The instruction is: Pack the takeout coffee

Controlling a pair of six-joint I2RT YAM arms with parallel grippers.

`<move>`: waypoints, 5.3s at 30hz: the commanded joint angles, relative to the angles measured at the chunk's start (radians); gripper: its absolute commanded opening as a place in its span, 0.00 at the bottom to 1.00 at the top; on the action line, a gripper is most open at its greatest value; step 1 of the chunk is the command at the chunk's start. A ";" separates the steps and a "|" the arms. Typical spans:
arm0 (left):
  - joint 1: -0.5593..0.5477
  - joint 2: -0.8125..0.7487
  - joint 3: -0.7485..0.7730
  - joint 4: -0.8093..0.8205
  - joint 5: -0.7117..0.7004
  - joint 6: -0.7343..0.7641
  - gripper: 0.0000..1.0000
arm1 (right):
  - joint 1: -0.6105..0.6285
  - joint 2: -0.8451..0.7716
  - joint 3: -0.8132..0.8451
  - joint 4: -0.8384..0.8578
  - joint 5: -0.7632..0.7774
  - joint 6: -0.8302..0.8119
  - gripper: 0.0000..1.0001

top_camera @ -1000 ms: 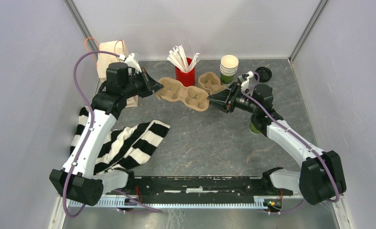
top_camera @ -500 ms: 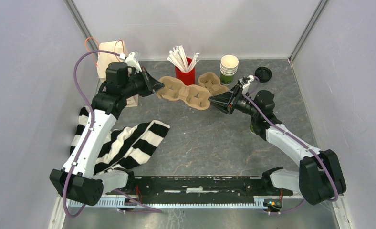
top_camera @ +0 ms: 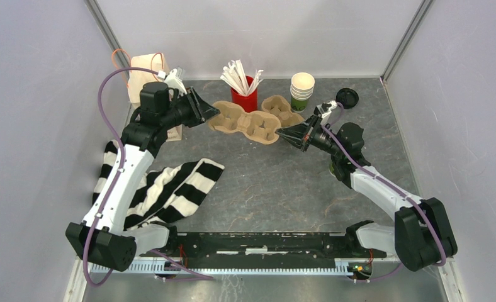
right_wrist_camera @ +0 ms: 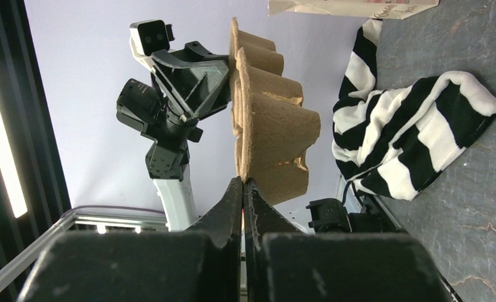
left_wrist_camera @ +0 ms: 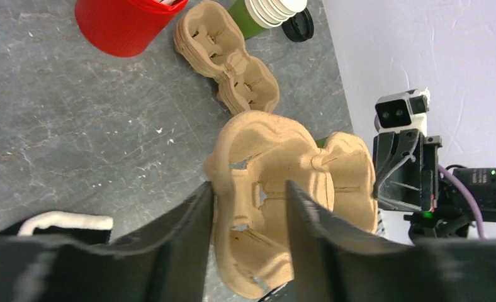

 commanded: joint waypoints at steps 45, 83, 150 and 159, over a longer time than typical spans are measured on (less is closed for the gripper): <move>0.216 0.642 0.978 -0.305 -0.865 0.181 0.97 | 0.169 -0.181 0.834 -1.339 0.550 -1.633 0.00; 0.215 0.245 0.581 -0.187 -0.224 0.374 0.02 | 0.198 -0.045 0.896 -1.298 0.472 -1.560 0.00; -0.665 -0.100 0.275 -0.696 -0.560 -0.626 0.56 | 0.183 -0.293 1.232 -1.857 0.738 -1.338 0.00; -0.666 0.065 0.207 -0.699 -0.479 -0.704 0.37 | 0.184 -0.294 1.234 -1.867 0.705 -1.276 0.00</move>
